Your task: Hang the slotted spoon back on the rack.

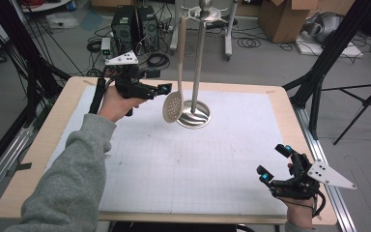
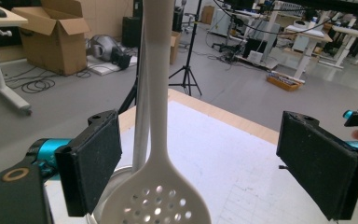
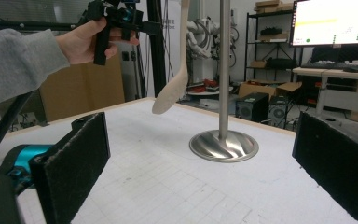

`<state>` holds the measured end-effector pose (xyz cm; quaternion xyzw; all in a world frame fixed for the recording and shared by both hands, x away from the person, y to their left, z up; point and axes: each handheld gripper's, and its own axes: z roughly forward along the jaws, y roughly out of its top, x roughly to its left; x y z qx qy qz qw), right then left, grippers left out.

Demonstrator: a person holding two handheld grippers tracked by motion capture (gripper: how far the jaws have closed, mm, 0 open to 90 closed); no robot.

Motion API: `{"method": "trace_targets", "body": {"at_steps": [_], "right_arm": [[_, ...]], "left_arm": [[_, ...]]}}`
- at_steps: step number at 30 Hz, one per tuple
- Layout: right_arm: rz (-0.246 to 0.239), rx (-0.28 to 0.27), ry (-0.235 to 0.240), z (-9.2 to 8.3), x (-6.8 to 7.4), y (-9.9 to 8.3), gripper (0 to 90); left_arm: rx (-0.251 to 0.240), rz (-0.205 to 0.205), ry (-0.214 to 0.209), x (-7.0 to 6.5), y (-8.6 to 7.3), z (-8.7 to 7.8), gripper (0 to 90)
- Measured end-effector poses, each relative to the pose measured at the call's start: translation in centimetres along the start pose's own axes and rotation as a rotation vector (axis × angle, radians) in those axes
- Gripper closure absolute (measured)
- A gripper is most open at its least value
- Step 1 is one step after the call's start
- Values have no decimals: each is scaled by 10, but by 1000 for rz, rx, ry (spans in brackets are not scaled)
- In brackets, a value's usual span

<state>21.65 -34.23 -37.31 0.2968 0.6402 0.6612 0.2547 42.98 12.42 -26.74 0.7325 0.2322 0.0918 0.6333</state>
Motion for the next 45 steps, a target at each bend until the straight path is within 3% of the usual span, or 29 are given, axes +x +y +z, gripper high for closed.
{"method": "trace_targets", "body": {"at_steps": [5,16,19,21,23,30,40,43,45], "right_arm": [[2,0,3,2,-1,0,27],[11,-6,47,22,-8,-1,27],[17,-6,54,26,-9,-1,27],[18,-3,57,28,-8,-1,27],[17,-2,57,30,-8,-1,27],[2,8,61,34,-4,0,27],[-5,26,67,39,0,-1,27],[2,30,63,39,0,-2,27],[2,29,62,38,-1,-2,27]], "left_arm": [[-14,-2,-2,2,-6,-7,142],[-22,28,59,-6,-19,-31,142],[-35,19,62,-7,-25,-39,132],[-29,-4,38,-4,-30,-43,67],[-1,-19,52,-5,-34,-48,17],[-25,14,96,-12,-54,-74,18],[-72,10,172,-13,-74,-109,17],[-87,41,220,-13,-78,-117,17],[-95,41,239,-14,-80,-122,17]]}}
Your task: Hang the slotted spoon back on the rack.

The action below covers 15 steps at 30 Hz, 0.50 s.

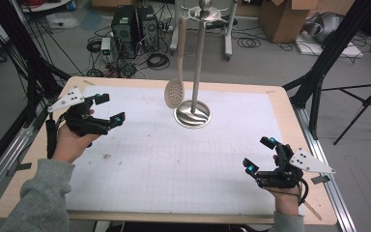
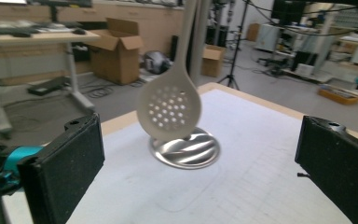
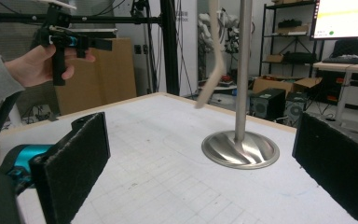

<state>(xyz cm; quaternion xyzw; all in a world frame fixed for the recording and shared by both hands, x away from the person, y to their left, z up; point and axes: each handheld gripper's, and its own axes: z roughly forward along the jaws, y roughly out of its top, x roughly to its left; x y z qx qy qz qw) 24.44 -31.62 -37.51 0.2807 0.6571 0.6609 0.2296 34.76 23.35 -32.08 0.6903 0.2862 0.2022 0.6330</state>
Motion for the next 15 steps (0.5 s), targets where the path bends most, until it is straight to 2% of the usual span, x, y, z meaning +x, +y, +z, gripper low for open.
{"method": "trace_targets", "body": {"at_steps": [4,8,11,15], "right_arm": [[2,2,-1,-1,1,0,27],[-5,3,-5,-2,3,0,27],[-6,4,-10,-3,5,0,27],[-13,5,-9,-4,7,2,27]], "left_arm": [[1,12,17,-3,-7,-7,17],[-8,7,21,-5,-16,-12,17],[8,7,27,-3,-23,-15,17],[-18,-5,34,-2,-27,-22,17]]}}
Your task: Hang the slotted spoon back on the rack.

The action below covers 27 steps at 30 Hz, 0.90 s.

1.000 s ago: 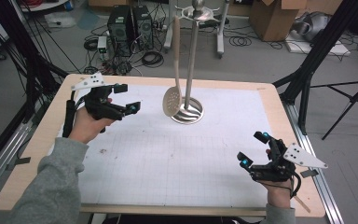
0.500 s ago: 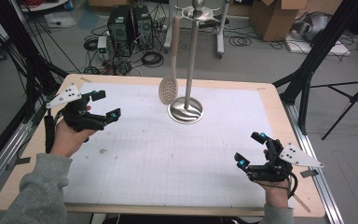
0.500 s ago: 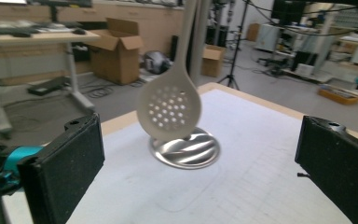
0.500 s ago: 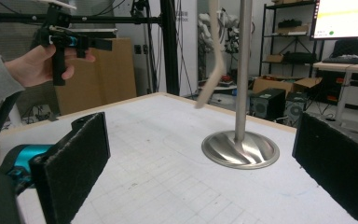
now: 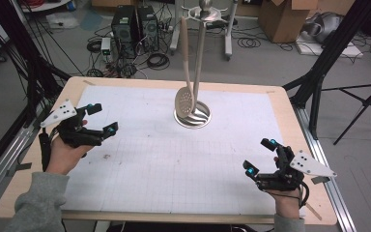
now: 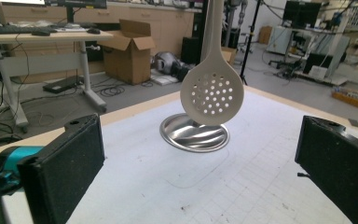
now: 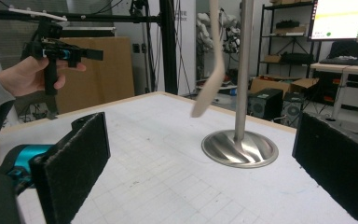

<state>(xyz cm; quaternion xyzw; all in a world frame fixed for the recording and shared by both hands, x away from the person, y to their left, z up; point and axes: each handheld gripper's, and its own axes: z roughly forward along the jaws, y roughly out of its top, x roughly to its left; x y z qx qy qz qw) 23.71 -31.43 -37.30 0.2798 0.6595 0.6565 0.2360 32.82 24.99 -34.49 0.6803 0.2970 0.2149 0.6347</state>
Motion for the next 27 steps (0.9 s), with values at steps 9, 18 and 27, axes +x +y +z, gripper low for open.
{"method": "trace_targets", "body": {"at_steps": [9,18,27], "right_arm": [[3,11,-6,2,-1,-3,27],[-1,3,-8,0,-2,-1,27],[7,8,-17,-2,-4,-3,27]], "left_arm": [[-38,-6,28,-2,-13,-17,17],[-72,-28,37,-9,-29,-25,17],[-70,8,57,-15,-36,-41,17]]}}
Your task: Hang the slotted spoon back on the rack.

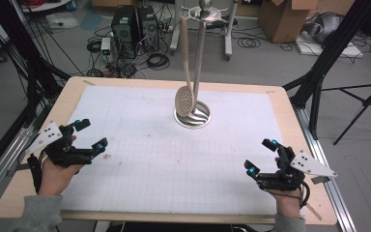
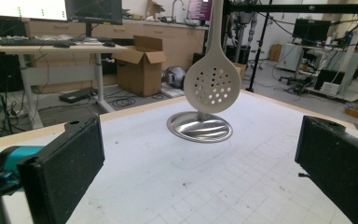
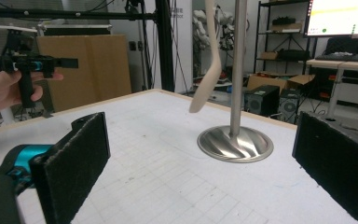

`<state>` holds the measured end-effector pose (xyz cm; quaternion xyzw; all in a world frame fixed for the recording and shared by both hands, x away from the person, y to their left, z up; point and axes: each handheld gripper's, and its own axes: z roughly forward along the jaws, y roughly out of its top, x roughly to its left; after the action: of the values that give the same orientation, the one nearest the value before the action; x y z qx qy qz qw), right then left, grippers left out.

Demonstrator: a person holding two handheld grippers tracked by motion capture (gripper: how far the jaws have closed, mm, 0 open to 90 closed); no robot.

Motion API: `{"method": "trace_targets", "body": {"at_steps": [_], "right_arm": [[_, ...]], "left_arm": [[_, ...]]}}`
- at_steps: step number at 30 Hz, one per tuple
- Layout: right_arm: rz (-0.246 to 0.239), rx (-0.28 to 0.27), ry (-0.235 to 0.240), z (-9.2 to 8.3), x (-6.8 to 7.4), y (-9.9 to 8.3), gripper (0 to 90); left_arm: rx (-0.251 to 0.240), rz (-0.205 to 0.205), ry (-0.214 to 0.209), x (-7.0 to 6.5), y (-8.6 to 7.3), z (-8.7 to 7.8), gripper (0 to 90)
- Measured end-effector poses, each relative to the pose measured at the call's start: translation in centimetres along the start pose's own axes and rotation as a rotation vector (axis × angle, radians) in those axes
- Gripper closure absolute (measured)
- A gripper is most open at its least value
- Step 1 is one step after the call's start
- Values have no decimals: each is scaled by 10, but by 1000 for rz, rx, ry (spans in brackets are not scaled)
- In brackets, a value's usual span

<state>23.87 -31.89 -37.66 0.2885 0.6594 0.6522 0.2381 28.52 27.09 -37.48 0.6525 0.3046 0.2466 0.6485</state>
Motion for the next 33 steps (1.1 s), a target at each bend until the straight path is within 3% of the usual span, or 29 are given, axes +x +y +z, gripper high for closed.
{"method": "trace_targets", "body": {"at_steps": [6,10,14,22,33], "right_arm": [[1,3,-10,-2,-2,-1,27],[0,5,-7,-2,-2,-1,27],[3,4,-10,-2,-4,-1,27],[5,12,-12,-2,-4,-4,27],[24,18,-4,-4,-2,-7,27]], "left_arm": [[15,46,-1,-13,-1,-5,18],[8,38,-13,-19,-2,-6,17],[4,58,-9,-22,-3,-9,17],[-13,37,30,-21,-14,-22,17],[3,13,55,-30,-33,-46,17]]}}
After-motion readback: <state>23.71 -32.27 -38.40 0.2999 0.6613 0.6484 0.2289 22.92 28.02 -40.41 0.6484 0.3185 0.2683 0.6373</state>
